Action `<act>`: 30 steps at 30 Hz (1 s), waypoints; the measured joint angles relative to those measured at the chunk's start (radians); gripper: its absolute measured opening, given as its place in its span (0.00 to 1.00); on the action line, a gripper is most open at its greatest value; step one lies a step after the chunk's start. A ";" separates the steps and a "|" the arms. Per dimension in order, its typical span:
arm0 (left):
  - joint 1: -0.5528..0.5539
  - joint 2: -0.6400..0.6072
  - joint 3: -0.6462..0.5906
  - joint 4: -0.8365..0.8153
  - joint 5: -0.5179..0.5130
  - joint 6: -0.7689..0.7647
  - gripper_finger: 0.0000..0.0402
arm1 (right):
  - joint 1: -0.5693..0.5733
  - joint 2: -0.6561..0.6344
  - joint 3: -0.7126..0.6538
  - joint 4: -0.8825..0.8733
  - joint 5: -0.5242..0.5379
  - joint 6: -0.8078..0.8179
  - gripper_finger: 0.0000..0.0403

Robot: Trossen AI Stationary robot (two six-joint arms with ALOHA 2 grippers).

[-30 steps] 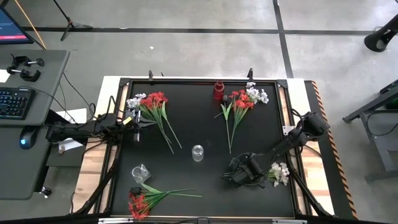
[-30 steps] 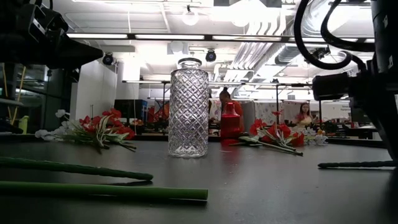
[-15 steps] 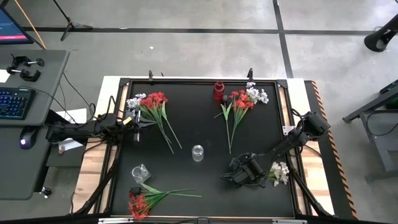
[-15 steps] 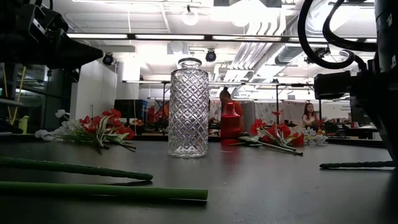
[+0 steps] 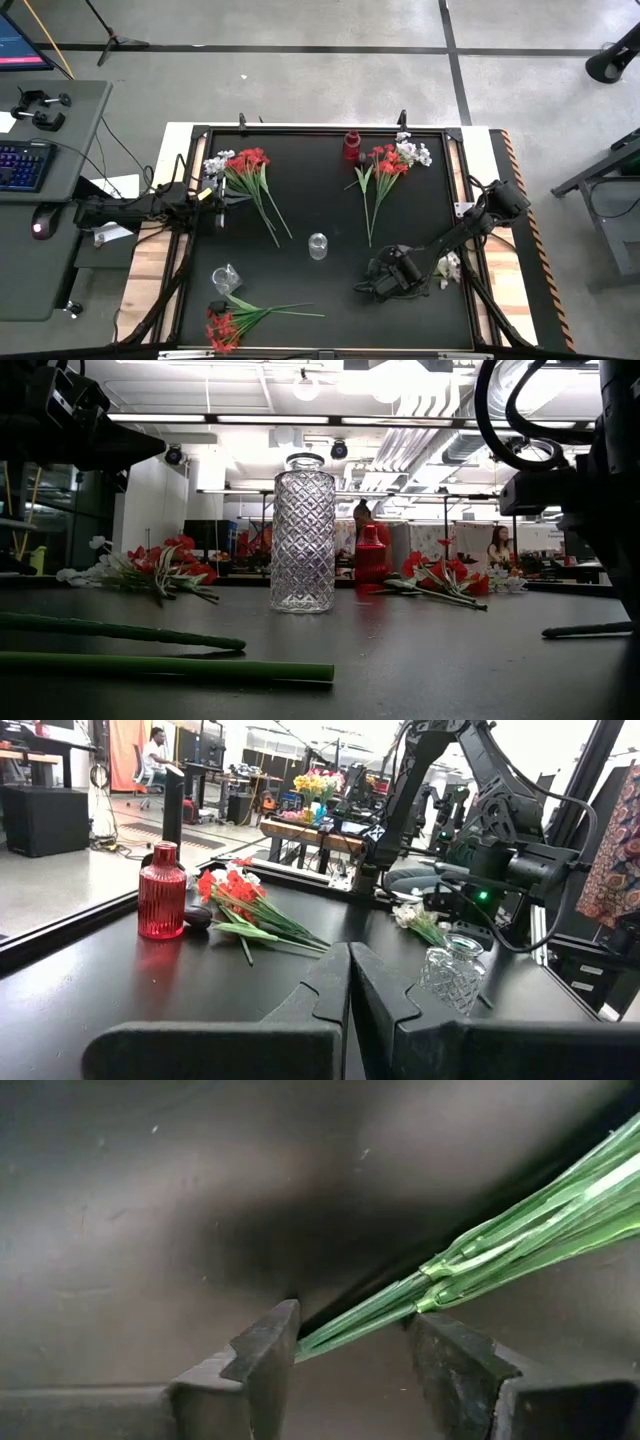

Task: Sort flowers into vase by color
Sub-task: Put the bottom white flowers into the right transparent vase

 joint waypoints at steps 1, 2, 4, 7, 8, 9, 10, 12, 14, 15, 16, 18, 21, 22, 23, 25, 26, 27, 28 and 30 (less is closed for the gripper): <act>0.000 0.000 0.000 0.000 0.000 0.000 0.00 | 0.000 0.000 0.001 -0.001 0.000 -0.012 0.46; 0.000 0.000 0.000 0.000 0.000 0.000 0.00 | 0.000 0.000 0.001 -0.003 0.002 -0.022 0.46; 0.000 0.000 0.000 0.000 0.000 0.000 0.00 | 0.000 0.000 0.003 -0.010 0.011 -0.066 0.46; 0.000 0.000 0.000 0.000 0.000 0.000 0.00 | 0.000 0.000 0.003 -0.014 0.015 -0.140 0.46; 0.000 0.000 0.000 0.000 0.000 0.000 0.00 | 0.000 0.000 0.003 -0.014 0.017 -0.160 0.46; 0.000 0.000 0.000 0.000 0.000 0.000 0.00 | 0.000 0.000 0.004 -0.016 0.019 -0.177 0.46; 0.000 0.000 0.000 0.000 0.000 0.000 0.00 | 0.000 0.000 0.004 -0.018 0.020 -0.197 0.46; 0.000 0.000 0.000 0.000 0.000 0.000 0.00 | 0.000 0.000 0.004 -0.027 0.026 -0.221 0.46; 0.000 0.000 0.000 0.000 0.000 0.000 0.00 | 0.000 0.000 0.004 -0.027 0.027 -0.222 0.46; 0.000 0.000 0.000 0.000 0.000 0.000 0.00 | 0.000 0.000 0.004 -0.025 0.028 -0.212 0.46; 0.000 0.000 0.000 0.000 0.000 0.000 0.00 | 0.000 0.000 0.004 -0.025 0.031 -0.199 0.46; 0.000 0.000 0.000 0.000 0.000 0.000 0.00 | 0.000 0.000 0.004 -0.022 0.034 -0.204 0.46; 0.000 0.000 0.000 0.000 0.000 0.000 0.00 | 0.000 0.000 0.004 -0.020 0.034 -0.216 0.46; 0.000 0.000 0.000 0.000 0.000 0.000 0.00 | 0.000 0.000 0.004 -0.015 0.034 -0.216 0.46; 0.000 0.000 0.000 0.000 0.000 0.000 0.00 | 0.000 0.000 0.004 -0.010 0.035 -0.215 0.46; 0.000 0.000 0.000 0.000 0.000 0.000 0.00 | 0.000 0.000 0.004 -0.010 0.037 -0.188 0.46; 0.000 0.000 0.000 0.000 0.000 0.000 0.00 | 0.000 0.000 0.004 -0.011 0.038 -0.167 0.46; 0.000 0.000 0.000 0.000 0.000 0.000 0.00 | 0.000 0.000 0.004 -0.014 0.039 -0.155 0.45; 0.000 0.000 0.000 0.000 0.000 0.000 0.00 | 0.000 0.000 0.003 -0.016 0.039 -0.145 0.45; 0.000 0.000 0.000 0.000 0.000 0.000 0.00 | 0.000 -0.002 -0.002 -0.016 0.038 -0.127 0.40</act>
